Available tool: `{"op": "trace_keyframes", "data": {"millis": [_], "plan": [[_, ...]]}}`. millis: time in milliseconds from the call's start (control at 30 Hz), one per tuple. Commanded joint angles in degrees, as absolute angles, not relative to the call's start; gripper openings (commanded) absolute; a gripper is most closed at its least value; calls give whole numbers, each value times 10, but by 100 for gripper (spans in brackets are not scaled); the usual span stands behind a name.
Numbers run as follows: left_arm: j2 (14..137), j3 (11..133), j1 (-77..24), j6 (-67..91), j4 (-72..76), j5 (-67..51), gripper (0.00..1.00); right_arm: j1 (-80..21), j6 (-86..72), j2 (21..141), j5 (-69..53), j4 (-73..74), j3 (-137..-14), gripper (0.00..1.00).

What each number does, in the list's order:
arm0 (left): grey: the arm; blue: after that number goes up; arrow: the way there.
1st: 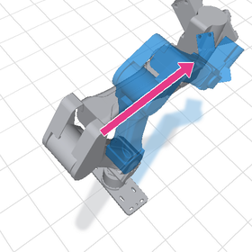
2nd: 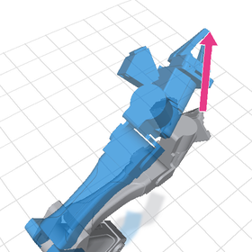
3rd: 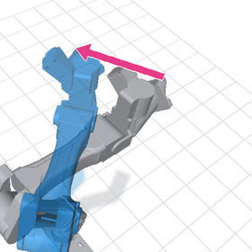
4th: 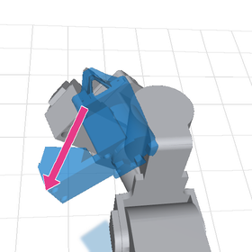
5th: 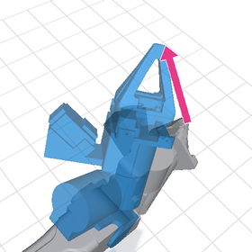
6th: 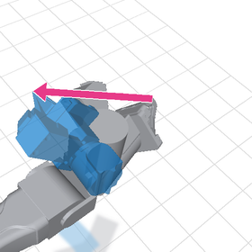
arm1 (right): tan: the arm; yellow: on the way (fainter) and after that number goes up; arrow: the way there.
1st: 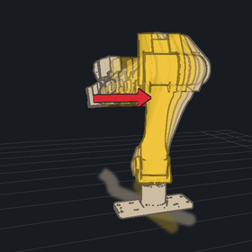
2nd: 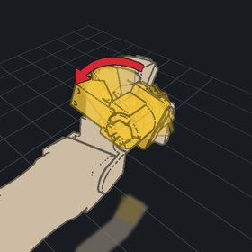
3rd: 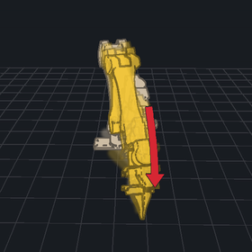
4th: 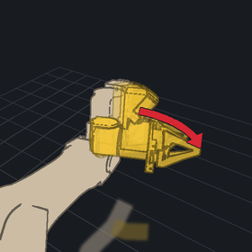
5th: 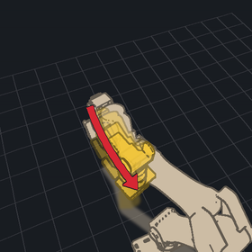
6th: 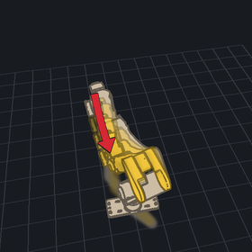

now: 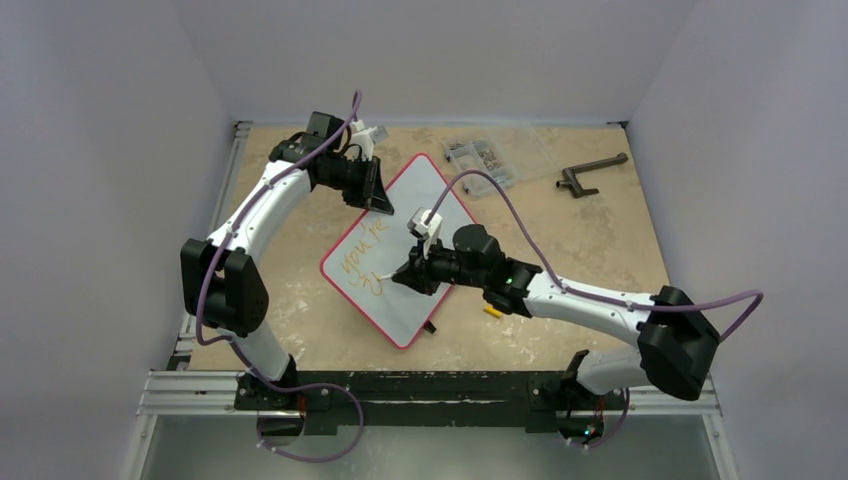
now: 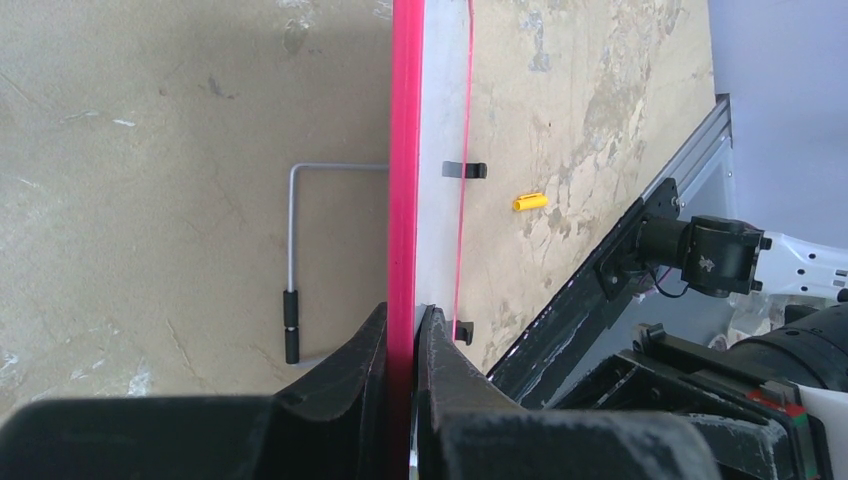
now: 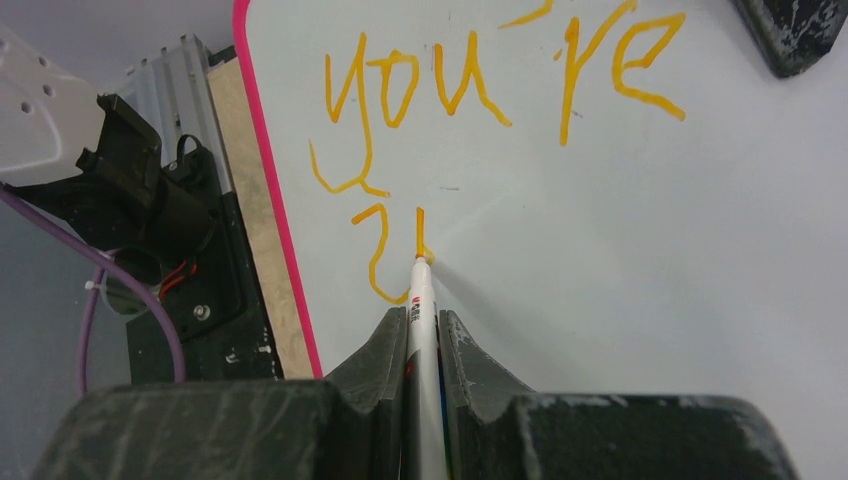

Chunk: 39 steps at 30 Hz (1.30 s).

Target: Write a sentence on the whiteboard

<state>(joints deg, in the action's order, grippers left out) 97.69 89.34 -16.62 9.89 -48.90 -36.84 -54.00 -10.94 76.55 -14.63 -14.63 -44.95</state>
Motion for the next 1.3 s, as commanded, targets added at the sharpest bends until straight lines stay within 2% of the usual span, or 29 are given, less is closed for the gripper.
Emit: {"op": "trace_keyframes", "data": {"millis": [0, 467, 1267], "plan": [[967, 890, -168, 84, -507, -267, 0, -538, -100, 787, -113, -140, -491, 0], [964, 890, -168, 84, -507, -269, 0, -537, -116, 779, -52, -126, -490, 0], [963, 889, -168, 85, -506, -269, 0, -538, -118, 755, -84, -128, -435, 0]]}}
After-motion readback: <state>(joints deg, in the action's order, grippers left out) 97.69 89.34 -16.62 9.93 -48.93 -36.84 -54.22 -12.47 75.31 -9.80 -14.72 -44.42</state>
